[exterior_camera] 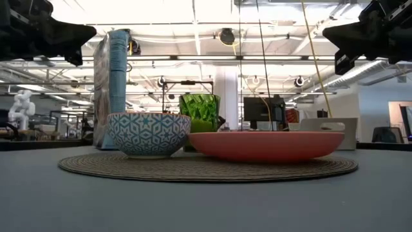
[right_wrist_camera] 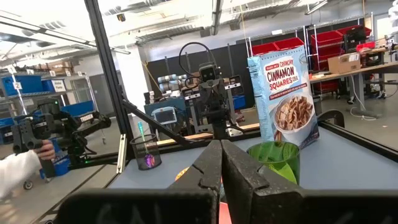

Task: Arrange a breakfast setting

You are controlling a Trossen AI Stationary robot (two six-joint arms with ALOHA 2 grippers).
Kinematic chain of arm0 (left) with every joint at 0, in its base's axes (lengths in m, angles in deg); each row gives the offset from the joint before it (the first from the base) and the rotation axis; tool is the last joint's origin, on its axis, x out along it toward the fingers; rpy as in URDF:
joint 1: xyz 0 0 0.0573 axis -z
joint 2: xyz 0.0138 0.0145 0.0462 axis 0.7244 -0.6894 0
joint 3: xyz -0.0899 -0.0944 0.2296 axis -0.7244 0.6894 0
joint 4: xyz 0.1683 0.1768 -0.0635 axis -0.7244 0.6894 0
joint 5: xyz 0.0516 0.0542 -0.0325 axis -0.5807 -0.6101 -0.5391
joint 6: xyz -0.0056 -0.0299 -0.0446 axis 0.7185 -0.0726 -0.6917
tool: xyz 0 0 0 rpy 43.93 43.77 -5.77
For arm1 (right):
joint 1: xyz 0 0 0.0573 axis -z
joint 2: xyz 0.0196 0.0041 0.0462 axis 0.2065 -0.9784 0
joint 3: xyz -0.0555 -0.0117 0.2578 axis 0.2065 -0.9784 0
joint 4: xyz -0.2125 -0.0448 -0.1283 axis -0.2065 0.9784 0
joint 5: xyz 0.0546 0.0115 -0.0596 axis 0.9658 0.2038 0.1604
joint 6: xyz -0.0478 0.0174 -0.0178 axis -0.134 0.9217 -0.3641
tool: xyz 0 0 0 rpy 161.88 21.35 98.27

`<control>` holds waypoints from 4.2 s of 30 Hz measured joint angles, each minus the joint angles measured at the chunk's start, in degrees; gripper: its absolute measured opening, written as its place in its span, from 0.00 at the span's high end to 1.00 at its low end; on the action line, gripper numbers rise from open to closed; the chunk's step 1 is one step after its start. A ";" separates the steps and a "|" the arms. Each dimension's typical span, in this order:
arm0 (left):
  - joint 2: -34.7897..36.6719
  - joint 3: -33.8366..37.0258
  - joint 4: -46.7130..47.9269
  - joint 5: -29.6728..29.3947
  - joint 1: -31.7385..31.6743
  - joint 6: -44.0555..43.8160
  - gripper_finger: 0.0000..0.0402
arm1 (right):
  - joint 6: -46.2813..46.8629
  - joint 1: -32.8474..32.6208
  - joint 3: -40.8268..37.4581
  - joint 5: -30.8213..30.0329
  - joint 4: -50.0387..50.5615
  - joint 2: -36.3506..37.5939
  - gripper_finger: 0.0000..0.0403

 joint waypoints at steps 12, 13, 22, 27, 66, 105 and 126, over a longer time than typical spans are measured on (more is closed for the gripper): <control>-0.01 0.00 -7.38 -0.02 -0.01 -0.09 0.94 | 0.00 -0.01 0.01 -0.02 0.00 0.00 0.98; 0.00 0.00 -8.00 0.00 0.00 -0.43 0.94 | 0.00 -0.01 0.01 0.00 0.00 0.00 0.98; -0.01 0.00 -8.84 -0.46 -0.01 -8.08 0.93 | 0.00 0.00 0.00 -0.01 0.00 -0.02 0.98; 0.01 0.00 -8.84 -0.52 0.02 -11.02 0.91 | 0.00 0.01 0.00 -0.02 0.00 -0.01 0.98; -18.62 -0.83 -20.46 -7.02 2.35 -26.34 0.36 | 0.00 -0.01 -0.01 0.00 0.00 -0.02 0.98; -45.24 -54.12 42.62 -37.90 1.03 -14.82 0.37 | 0.00 -0.01 -0.01 -0.01 0.00 -0.02 0.98; -49.99 -54.18 54.30 -34.74 -4.31 -17.86 0.37 | 0.00 0.01 0.01 0.00 0.00 -0.02 0.98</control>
